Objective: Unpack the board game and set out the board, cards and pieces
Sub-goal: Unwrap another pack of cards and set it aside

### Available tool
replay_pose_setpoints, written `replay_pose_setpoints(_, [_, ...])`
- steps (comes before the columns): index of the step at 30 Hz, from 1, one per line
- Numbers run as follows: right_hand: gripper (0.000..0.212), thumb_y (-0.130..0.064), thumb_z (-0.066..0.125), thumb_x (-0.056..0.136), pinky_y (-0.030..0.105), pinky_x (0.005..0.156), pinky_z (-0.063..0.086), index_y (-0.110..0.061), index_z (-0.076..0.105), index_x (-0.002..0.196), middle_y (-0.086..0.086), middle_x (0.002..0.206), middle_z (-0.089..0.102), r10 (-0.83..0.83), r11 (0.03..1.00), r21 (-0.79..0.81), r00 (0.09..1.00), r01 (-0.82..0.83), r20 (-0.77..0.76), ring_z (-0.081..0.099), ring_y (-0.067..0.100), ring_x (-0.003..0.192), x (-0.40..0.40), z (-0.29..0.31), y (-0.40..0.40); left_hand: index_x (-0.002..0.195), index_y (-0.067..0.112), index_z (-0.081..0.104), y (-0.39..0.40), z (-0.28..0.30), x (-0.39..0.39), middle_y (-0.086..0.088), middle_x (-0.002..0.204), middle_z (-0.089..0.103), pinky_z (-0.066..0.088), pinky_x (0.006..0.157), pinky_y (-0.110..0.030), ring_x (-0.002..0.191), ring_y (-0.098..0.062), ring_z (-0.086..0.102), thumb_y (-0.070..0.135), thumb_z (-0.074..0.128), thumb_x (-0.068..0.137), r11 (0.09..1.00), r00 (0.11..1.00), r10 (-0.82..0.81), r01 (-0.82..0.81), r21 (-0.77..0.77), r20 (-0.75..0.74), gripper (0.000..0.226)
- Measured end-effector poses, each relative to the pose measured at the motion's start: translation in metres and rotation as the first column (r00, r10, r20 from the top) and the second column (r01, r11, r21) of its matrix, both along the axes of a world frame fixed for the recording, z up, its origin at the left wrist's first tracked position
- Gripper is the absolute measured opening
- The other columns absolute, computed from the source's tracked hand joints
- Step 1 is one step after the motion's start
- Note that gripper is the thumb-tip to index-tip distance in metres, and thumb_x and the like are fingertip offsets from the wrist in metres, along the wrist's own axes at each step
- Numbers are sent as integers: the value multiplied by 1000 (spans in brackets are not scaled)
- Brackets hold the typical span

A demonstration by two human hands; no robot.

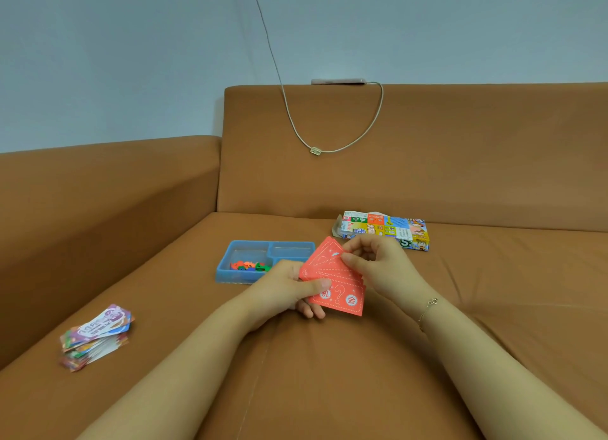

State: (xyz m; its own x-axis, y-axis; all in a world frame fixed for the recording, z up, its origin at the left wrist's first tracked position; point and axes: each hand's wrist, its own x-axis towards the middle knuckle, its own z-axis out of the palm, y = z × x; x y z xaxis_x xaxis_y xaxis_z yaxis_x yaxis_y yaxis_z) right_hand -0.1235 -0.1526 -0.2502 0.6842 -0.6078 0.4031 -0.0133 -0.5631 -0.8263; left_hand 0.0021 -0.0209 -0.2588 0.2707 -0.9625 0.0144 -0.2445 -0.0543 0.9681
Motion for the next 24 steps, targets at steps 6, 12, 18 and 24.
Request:
replay_pose_setpoints(6, [16, -21, 70, 84, 15, 56, 42, -15, 63, 71, -2, 67, 61, -2, 1000, 19, 998, 1, 56, 51, 5, 59, 2, 0, 2, 91, 7, 61, 2, 1, -1, -6, 66, 68, 50, 53, -16, 57, -11, 65, 19, 62, 91, 1000, 1000, -10, 10, 7, 9, 12])
replay_pose_setpoints(12, [18, -4, 63, 88, 19, 64, 44, -18, 61, 76, 0, 75, 60, 37, 999, -15, 999, -37, -5, 52, 13, 70, -4, 0, -1, 86, 10, 62, 2, 2, -1, -4, 62, 68, 46, 51, -15, 49, -8, 60, 22, 61, 91, 999, 999, -1, -1, 37, 44, 12])
replay_pose_setpoints(18, [21, -25, 66, 88, 18, 57, 40, -11, 61, 73, -2, 67, 59, -30, 999, -20, 999, 30, 23, 48, 6, 59, -2, -3, 4, 88, 9, 61, 4, 5, -5, 2, 59, 67, 46, 51, -15, 50, -6, 61, 20, 61, 92, 998, 997, -51, 49, 38, 63, 11])
replay_pose_setpoints(24, [15, -11, 62, 89, 23, 64, 45, -21, 62, 78, -3, 76, 61, -42, 997, -62, 999, 40, -29, 50, 10, 67, -4, -4, 0, 78, 15, 60, 3, 6, -6, -3, 57, 67, 43, 50, -12, 44, -6, 56, 23, 61, 91, 998, 996, -18, 13, 55, 91, 16])
